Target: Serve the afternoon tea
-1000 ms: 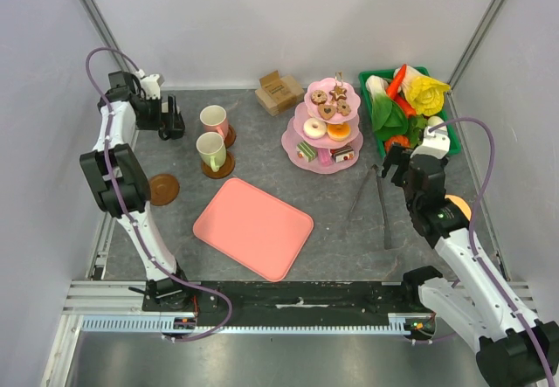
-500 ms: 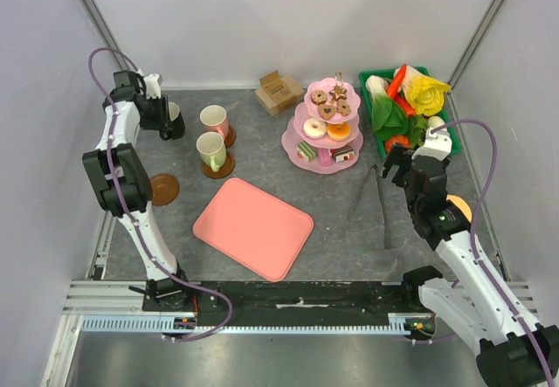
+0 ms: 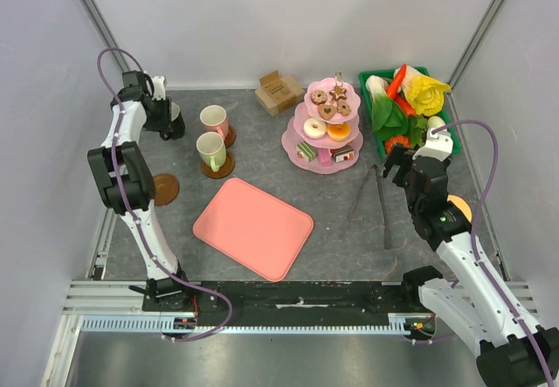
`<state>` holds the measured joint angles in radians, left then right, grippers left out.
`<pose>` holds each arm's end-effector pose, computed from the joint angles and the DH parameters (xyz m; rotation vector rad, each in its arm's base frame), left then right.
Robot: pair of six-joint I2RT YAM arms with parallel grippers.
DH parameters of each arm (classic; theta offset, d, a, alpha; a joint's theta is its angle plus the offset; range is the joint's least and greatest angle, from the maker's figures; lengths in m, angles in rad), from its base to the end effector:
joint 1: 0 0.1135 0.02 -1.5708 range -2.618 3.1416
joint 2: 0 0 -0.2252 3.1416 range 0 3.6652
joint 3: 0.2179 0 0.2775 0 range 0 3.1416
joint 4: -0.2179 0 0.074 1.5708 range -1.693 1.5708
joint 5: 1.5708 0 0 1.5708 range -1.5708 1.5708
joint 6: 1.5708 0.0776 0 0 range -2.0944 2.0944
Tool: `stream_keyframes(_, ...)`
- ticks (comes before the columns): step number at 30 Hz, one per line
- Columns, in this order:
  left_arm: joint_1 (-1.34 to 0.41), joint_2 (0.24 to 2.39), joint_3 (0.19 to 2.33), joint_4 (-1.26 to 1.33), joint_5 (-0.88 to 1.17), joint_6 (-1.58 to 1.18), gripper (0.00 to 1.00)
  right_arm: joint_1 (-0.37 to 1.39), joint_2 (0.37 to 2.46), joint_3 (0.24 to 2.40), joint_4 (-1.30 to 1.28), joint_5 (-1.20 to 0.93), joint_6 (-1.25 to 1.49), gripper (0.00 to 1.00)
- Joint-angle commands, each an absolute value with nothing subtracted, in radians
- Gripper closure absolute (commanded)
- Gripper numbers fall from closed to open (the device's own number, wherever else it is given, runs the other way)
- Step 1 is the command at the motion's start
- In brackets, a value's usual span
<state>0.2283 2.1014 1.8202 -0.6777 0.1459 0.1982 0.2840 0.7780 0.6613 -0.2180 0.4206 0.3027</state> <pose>0.4872 0.1016 0.1668 0.0202 2.5147 -0.0115 0.2704 0.0459 0.2520 0.2987 1.8514 0.0023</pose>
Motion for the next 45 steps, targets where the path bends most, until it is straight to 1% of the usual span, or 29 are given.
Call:
stream_keyframes(1,0.224,2.115,1.838,-0.652,0.103,0.166,0.51,0.282,0.765,0.658,-0.181,0.437,0.299,0.02)
stream_keyframes(3,0.224,2.114,1.838,-0.652,0.106,0.161,0.53,0.281,0.762,0.658,-0.181,0.440,0.299,0.02)
stream_keyframes(4,0.224,2.115,1.839,-0.652,0.107,0.157,0.56,0.282,0.761,0.657,-0.181,0.442,0.298,0.02)
stream_keyframes(5,0.224,2.117,1.841,-0.652,0.109,0.152,0.60,0.282,0.758,0.658,-0.183,0.442,0.299,0.02)
stream_keyframes(6,0.224,2.120,1.842,-0.653,0.113,0.149,0.69,0.282,0.758,0.658,-0.184,0.442,0.299,0.02)
stream_keyframes(7,0.224,2.120,1.844,-0.657,0.117,0.146,0.74,0.282,0.755,0.658,-0.183,0.442,0.299,0.02)
stream_keyframes(9,0.224,2.120,1.847,-0.660,0.115,0.144,0.84,0.282,0.749,0.658,-0.186,0.443,0.299,0.02)
stream_keyframes(10,0.224,2.117,1.848,-0.663,0.114,0.140,0.92,0.282,0.747,0.658,-0.184,0.445,0.298,0.02)
stream_keyframes(12,0.224,2.111,1.851,-0.664,0.101,0.126,0.98,0.282,0.738,0.657,-0.184,0.446,0.299,0.02)
stream_keyframes(17,0.221,2.063,1.888,-0.681,0.049,0.042,0.98,0.282,0.727,0.660,-0.184,0.430,0.302,0.02)
stream_keyframes(20,0.210,1.955,1.853,-0.649,0.012,-0.047,0.98,0.282,0.719,0.660,-0.181,0.407,0.307,0.02)
stream_keyframes(22,0.190,1.889,1.818,-0.638,-0.058,-0.119,0.98,0.282,0.710,0.657,-0.178,0.384,0.313,0.02)
stream_keyframes(24,0.169,1.806,1.752,-0.637,-0.141,-0.210,0.98,0.281,0.701,0.652,-0.170,0.350,0.318,0.02)
stream_keyframes(31,0.126,1.485,1.360,-0.624,-0.325,-0.472,0.98,0.282,0.664,0.649,-0.166,0.284,0.333,0.02)
stream_keyframes(35,0.124,1.283,1.151,-0.637,-0.402,-0.569,0.98,0.282,0.652,0.649,-0.166,0.264,0.339,0.02)
stream_keyframes(37,0.124,1.186,1.039,-0.586,-0.388,-0.559,0.98,0.284,0.649,0.643,-0.158,0.247,0.344,0.02)
stream_keyframes(40,0.123,1.149,0.971,-0.541,-0.365,-0.566,0.98,0.282,0.653,0.641,-0.152,0.219,0.350,0.02)
stream_keyframes(45,0.124,1.173,0.907,-0.511,-0.376,-0.572,0.98,0.282,0.660,0.640,-0.147,0.212,0.351,0.02)
